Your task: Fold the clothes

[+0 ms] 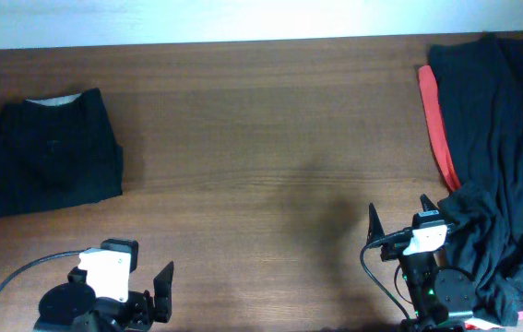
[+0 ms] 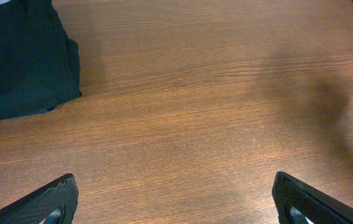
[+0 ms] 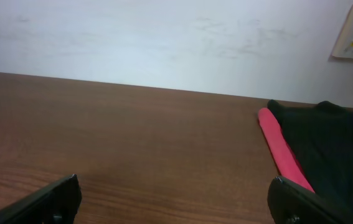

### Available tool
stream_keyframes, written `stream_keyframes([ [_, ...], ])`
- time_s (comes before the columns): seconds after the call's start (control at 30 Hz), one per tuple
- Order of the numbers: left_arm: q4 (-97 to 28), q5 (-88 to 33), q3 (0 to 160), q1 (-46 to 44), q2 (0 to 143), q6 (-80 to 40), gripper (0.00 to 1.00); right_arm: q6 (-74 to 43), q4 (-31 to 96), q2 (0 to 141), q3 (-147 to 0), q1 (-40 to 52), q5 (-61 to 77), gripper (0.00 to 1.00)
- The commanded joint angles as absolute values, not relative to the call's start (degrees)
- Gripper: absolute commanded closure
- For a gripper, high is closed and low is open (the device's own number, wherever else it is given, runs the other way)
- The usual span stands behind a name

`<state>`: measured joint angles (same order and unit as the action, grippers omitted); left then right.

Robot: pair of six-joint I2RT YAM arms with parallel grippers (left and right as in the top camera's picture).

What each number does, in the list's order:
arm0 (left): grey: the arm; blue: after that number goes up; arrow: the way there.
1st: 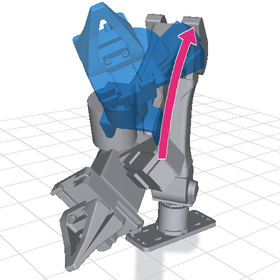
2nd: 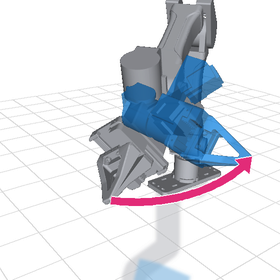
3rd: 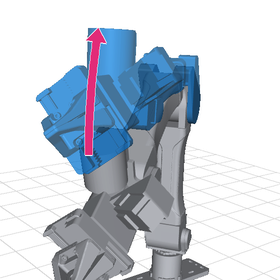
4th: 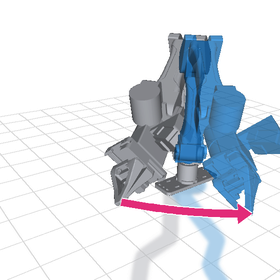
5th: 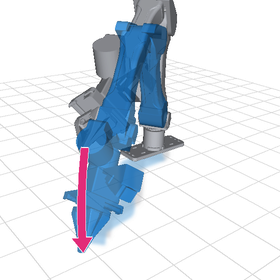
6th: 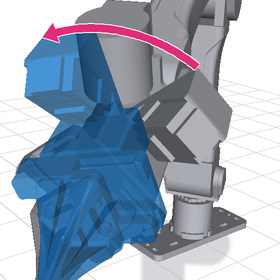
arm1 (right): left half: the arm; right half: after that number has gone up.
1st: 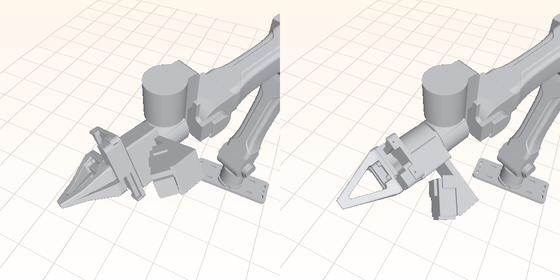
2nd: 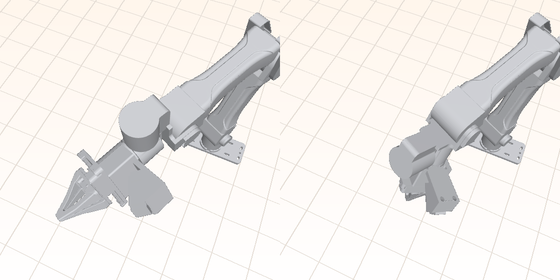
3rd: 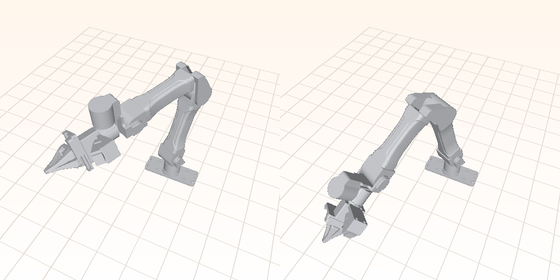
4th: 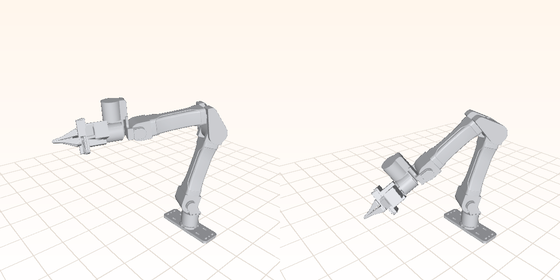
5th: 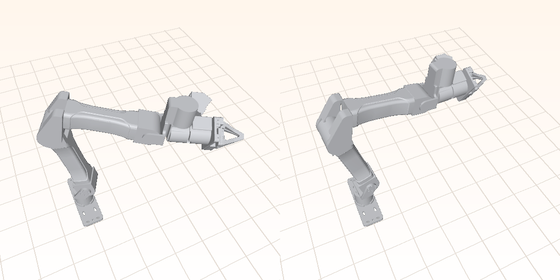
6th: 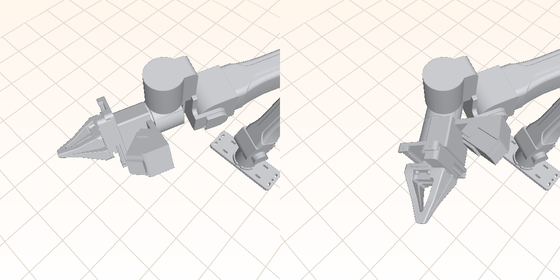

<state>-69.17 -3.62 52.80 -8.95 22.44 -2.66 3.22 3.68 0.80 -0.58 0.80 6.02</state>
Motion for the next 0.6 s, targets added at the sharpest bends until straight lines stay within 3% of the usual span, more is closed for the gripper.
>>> stream_keyframes([
  [0.0,-69.0,-3.2,52.7,-9.0,22.2,-3.0,0.01,3.4,4.1,0.2,-0.3,1.2,5.5,0.01],
  [0.37,-67.9,-2.3,50.5,-7.2,21.8,-3.0,0.01,3.4,4.1,0.2,-0.3,1.2,5.5,0.01],
  [0.57,-57.0,-0.8,37.4,-1.2,17.1,-3.0,0.01,3.4,4.1,0.2,-0.3,1.2,5.5,0.01],
])
